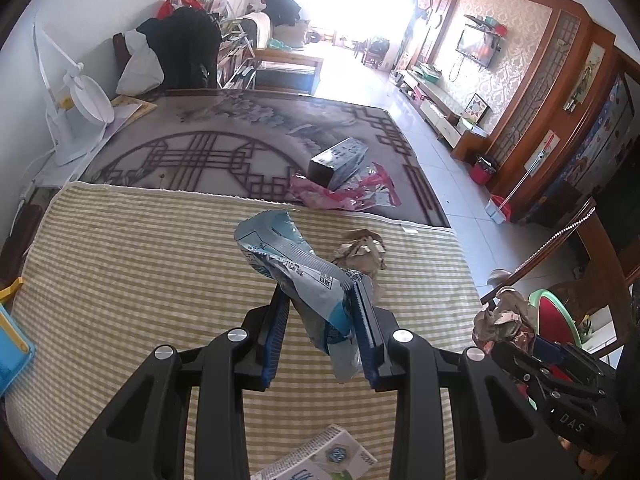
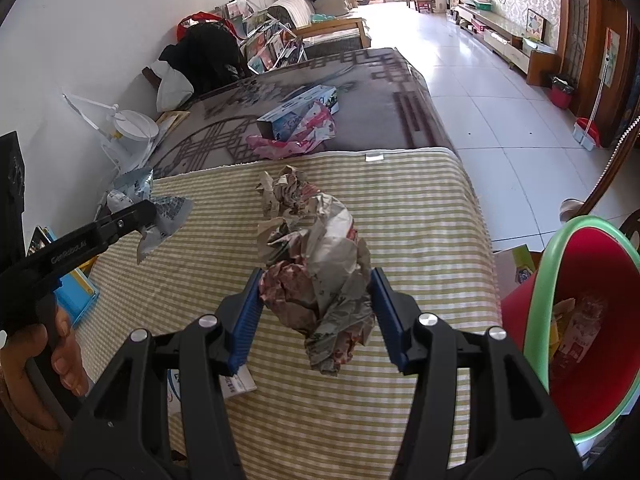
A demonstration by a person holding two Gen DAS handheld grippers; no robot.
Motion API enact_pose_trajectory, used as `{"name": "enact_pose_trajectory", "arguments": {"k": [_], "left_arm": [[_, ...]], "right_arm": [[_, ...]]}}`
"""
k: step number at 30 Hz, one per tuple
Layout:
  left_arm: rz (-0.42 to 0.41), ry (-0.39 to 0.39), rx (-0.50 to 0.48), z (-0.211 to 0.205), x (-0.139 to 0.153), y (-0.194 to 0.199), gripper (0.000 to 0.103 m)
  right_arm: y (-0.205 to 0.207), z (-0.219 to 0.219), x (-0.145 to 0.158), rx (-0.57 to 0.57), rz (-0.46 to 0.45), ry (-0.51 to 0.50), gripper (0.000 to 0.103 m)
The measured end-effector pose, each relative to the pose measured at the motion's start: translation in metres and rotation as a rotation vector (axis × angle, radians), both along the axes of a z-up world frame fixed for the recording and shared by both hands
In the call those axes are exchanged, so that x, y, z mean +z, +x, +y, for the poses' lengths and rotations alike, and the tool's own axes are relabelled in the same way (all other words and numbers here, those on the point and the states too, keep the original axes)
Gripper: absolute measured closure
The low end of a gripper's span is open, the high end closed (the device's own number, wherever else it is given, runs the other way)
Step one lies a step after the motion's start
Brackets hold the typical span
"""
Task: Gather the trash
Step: 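Carry the foil and blue wrapper over the red bucket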
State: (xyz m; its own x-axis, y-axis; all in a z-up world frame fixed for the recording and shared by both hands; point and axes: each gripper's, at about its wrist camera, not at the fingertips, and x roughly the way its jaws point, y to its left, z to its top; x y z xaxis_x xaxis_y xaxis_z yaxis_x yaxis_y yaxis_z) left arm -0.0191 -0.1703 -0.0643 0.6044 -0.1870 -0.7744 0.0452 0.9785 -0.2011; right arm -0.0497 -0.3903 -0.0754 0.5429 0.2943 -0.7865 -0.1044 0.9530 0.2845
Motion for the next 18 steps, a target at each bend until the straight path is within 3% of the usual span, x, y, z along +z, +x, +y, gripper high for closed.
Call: {"name": "enact_pose_trajectory", "arguments": {"k": [9,18], "left_arm": [[-0.025,0.009,-0.024,-0.028,0.012,-0.005,0.073],[-0.050,0.016,-0.100,-0.074,0.022,-0.002,0.073]], "right_arm": [[-0.004,-0.023,0.007,-0.018,-0.018,0.008,0.051],[-0.014,-0.070,0.013,-0.105,-0.044,0.013,0.051]]}}
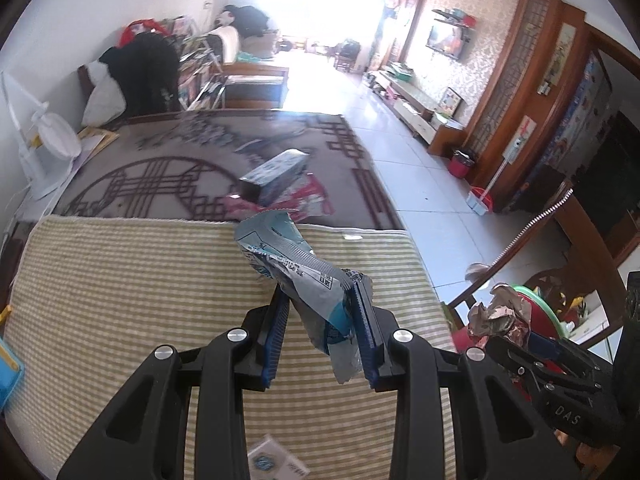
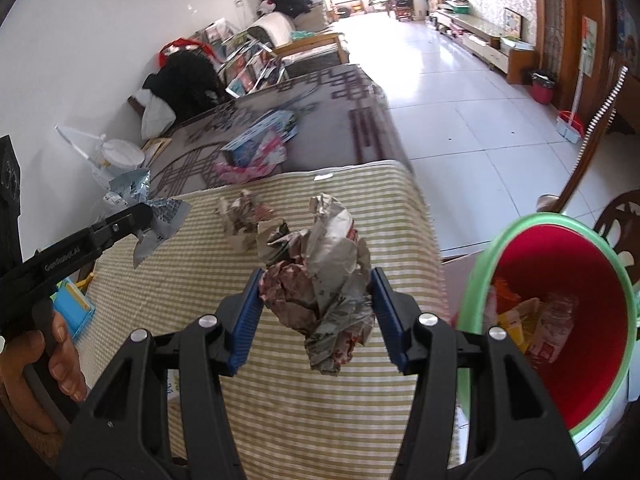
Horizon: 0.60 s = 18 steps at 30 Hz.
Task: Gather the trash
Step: 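Carry the foil and blue wrapper over the red bucket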
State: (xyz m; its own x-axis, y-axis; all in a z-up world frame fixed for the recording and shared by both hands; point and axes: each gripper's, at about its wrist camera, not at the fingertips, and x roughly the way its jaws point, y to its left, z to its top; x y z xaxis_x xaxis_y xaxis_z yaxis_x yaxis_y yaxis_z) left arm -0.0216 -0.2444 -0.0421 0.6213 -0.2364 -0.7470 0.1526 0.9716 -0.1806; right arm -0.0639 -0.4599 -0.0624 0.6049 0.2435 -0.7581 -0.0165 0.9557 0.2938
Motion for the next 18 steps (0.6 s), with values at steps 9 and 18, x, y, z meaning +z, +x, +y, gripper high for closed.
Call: {"name": "enact_pose_trajectory", "arguments": {"k": [9,18], "left_arm": [[-0.015,0.002,-0.104,-0.054,0.007,0.003,0.073],[-0.018,-0.020,-0.234,-0.115,0.012,0.003,0.073]], "right_arm": [[-0.015,-0.050,0.005,-0.115,-0.026,-0.025,0.051],[-0.037,-0.107,0.002,-0.265,-0.023,-0.045,0.051]]}}
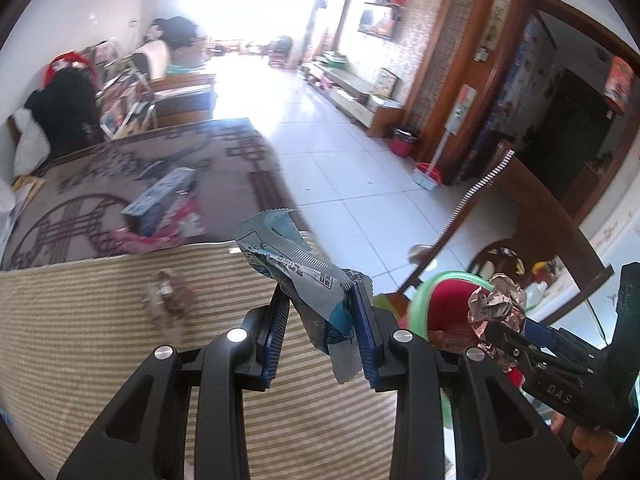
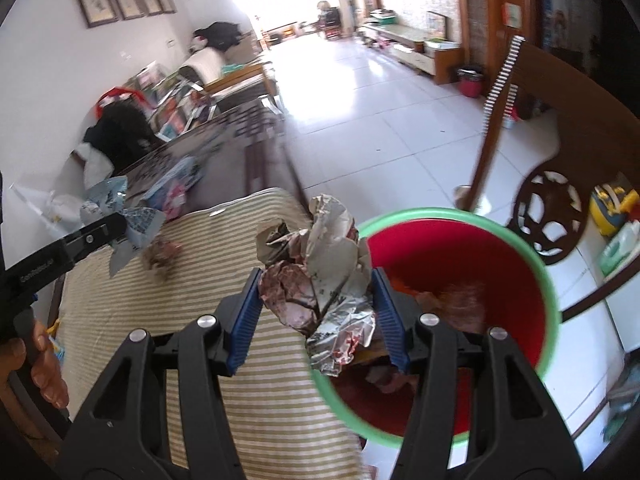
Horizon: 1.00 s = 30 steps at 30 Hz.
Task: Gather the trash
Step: 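Carry the foil and blue wrapper over the red bucket, then open both tools to drop the foil and blue wrapper into the bucket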
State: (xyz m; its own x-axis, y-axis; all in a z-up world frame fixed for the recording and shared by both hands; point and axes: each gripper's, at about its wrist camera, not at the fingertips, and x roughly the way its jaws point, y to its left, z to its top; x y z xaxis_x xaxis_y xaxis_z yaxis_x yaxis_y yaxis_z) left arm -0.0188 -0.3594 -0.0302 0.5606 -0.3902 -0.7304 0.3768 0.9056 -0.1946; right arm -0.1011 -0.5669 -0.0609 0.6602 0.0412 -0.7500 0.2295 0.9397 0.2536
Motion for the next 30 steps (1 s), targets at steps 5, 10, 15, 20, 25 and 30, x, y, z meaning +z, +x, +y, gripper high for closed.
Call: {"name": "enact_pose_trajectory", "arguments": {"k": [5,10,15,20,25,30], "left_arm": [[0.008,-0.011,-0.074,-0.033,0.000,-0.003,0.073],[0.022,-0.016,-0.153,-0.060,-0.002,-0.007,0.073],[0.050,-0.018,-0.245,-0.089,-0.008,-0.011,0.073],[0.106,-0.027,-0.331,-0.117,-0.021,-0.011,0.073],[0.141,-0.027,-0.393,-0.138,-0.032,-0.014,0.073],[0.168,-0.015,-0.426,-0.145,-0.043,-0.016,0.039]], "right_arm": [[-0.015,-0.032,-0.003,-0.082,0.005,-0.005,0.050],[-0.026,-0.052,-0.006,-0.141,0.016,-0.006,0.050],[-0.035,-0.067,-0.008,-0.192,0.022,-0.009,0.050],[-0.046,-0.085,-0.010,-0.248,0.030,-0.011,0.051],[-0.051,-0.095,-0.013,-0.286,0.041,-0.008,0.051],[-0.049,-0.095,-0.019,-0.291,0.057,0.003,0.048]]}}
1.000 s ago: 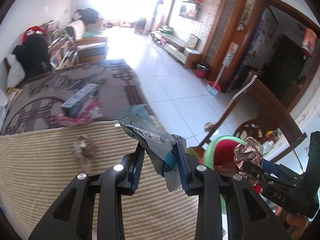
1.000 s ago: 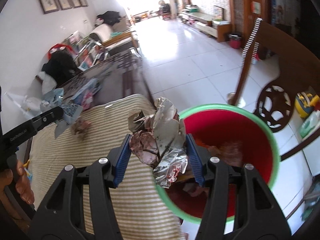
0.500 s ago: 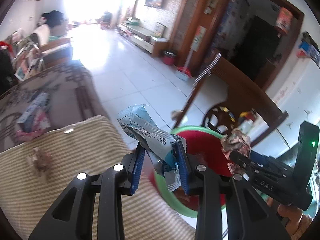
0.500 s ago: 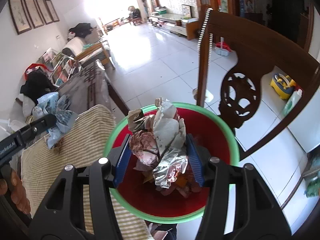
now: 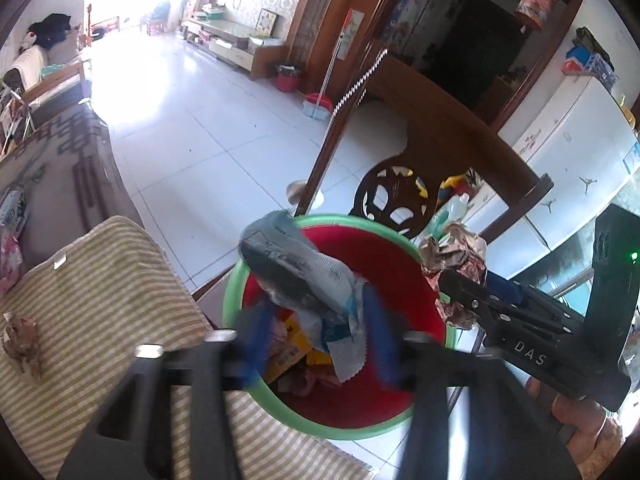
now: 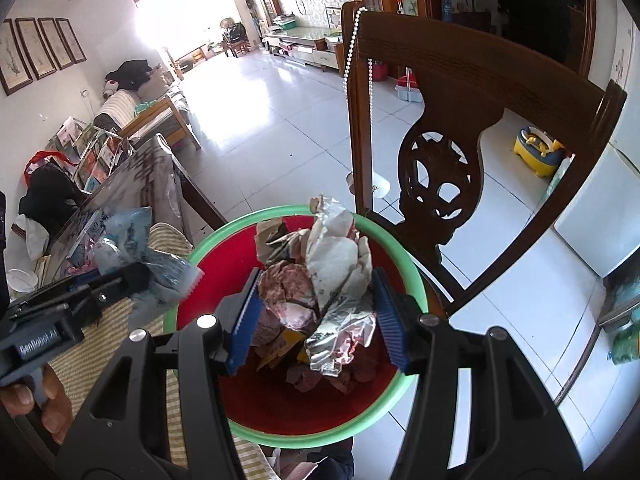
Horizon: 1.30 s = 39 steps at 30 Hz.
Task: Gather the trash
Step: 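Open both tools to drop the foil and blue wrapper into the bucket, then move both open tools back toward the milk carton on the table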
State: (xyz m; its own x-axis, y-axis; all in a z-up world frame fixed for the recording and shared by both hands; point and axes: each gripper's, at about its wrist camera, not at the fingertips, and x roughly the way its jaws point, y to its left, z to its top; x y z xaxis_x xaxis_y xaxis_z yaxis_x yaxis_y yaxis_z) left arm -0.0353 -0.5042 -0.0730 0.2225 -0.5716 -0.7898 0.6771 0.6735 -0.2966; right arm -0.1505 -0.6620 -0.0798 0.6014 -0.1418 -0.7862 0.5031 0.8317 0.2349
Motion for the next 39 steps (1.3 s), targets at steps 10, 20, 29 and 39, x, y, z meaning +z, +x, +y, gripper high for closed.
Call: {"name": "enact_pose_trajectory", "arguments": {"k": [10,20,29,39], "left_arm": [[-0.048,0.008,0.075,0.056,0.006,0.011,0.034],[-0.112,0.158,0.163,0.170,-0.007,0.004,0.034],[-0.038,0.294,0.227,0.287,-0.043,-0.012,0.034],[-0.023,0.321,-0.058,0.303,-0.073,-0.060,0.032]], "right_arm": [[0.009,0.011,-0.003,-0.002,0.007,0.021,0.030],[0.044,0.065,-0.005,0.106,0.025,0.027,0.029],[0.077,0.146,-0.003,0.230,0.050,0.016,0.028],[0.091,0.238,-0.004,0.306,0.080,0.003,0.028]]}}
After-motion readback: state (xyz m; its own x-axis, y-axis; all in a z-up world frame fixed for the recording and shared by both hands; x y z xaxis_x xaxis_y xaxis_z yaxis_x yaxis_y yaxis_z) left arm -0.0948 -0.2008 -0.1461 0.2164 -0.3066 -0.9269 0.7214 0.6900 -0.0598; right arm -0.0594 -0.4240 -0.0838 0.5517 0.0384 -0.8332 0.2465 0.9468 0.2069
